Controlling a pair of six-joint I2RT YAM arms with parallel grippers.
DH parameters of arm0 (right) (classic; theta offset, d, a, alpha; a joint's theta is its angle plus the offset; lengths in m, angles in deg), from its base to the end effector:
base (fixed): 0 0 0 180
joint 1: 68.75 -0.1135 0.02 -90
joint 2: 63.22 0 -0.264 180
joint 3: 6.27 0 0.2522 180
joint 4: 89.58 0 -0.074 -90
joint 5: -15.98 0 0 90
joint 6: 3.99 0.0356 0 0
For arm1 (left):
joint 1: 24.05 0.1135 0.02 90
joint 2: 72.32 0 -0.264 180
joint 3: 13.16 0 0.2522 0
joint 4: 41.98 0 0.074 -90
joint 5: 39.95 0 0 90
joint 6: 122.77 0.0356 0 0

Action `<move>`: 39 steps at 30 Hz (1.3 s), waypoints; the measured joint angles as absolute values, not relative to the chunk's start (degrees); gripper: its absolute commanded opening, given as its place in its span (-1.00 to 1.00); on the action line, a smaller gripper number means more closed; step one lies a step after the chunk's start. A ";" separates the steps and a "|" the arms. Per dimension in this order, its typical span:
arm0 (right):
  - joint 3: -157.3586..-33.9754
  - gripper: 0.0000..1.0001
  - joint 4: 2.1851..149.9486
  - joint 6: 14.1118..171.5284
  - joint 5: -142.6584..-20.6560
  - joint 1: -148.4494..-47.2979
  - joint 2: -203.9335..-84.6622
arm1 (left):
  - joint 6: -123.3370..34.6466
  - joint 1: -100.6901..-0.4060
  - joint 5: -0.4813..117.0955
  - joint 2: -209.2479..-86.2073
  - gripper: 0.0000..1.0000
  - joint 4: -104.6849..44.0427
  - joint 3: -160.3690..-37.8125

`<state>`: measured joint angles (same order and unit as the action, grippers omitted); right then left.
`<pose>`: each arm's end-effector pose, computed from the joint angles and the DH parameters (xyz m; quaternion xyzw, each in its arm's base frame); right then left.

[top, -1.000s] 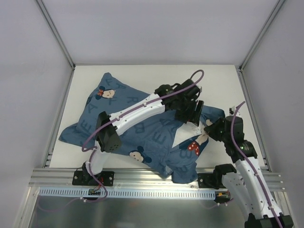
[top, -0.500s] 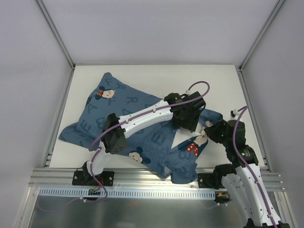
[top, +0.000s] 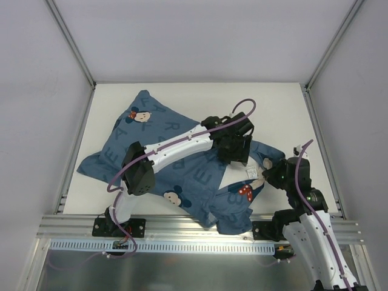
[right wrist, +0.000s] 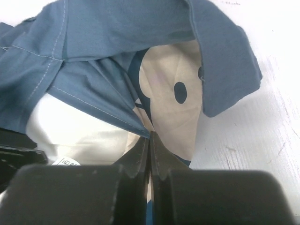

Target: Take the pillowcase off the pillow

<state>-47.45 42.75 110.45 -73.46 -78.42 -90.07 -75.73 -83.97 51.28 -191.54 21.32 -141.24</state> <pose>0.1187 0.0199 0.2349 0.1154 0.8726 0.1351 0.4549 0.2308 -0.4000 0.2936 0.1437 0.9413 -0.2451 0.1823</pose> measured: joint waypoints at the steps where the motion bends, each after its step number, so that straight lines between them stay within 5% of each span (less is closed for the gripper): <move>1: -47.28 -0.99 42.73 110.50 -73.50 -78.42 -90.00 | -75.75 -83.88 51.74 -191.54 0.27 21.23 -141.40; 15: -46.93 -0.99 41.33 110.58 -73.81 -77.92 -88.80 | -75.46 -85.59 51.85 -198.34 0.19 24.80 -151.52; 21: -46.93 -0.99 41.24 110.61 -74.42 -77.92 -88.76 | -75.22 -86.37 50.43 -199.63 0.54 25.12 -152.72; 24: -46.95 -0.99 41.18 110.61 -74.73 -77.85 -88.76 | -75.11 -86.92 49.73 -200.04 0.54 25.12 -152.94; 31: -47.93 -0.99 39.80 110.58 -74.92 -77.83 -88.76 | -73.98 -87.07 49.23 -202.42 -0.03 25.32 -153.29; 32: -48.30 -0.99 39.63 110.54 -74.90 -77.83 -88.76 | -73.93 -87.05 49.20 -202.77 -0.44 25.36 -153.29; 35: -49.53 -0.99 38.86 110.34 -74.73 -77.81 -88.52 | -73.85 -86.94 49.03 -203.17 -1.00 25.71 -153.29; 39: -50.56 -0.99 37.86 109.80 -73.90 -77.78 -87.16 | -74.00 -86.05 49.97 -201.79 -1.00 25.45 -151.98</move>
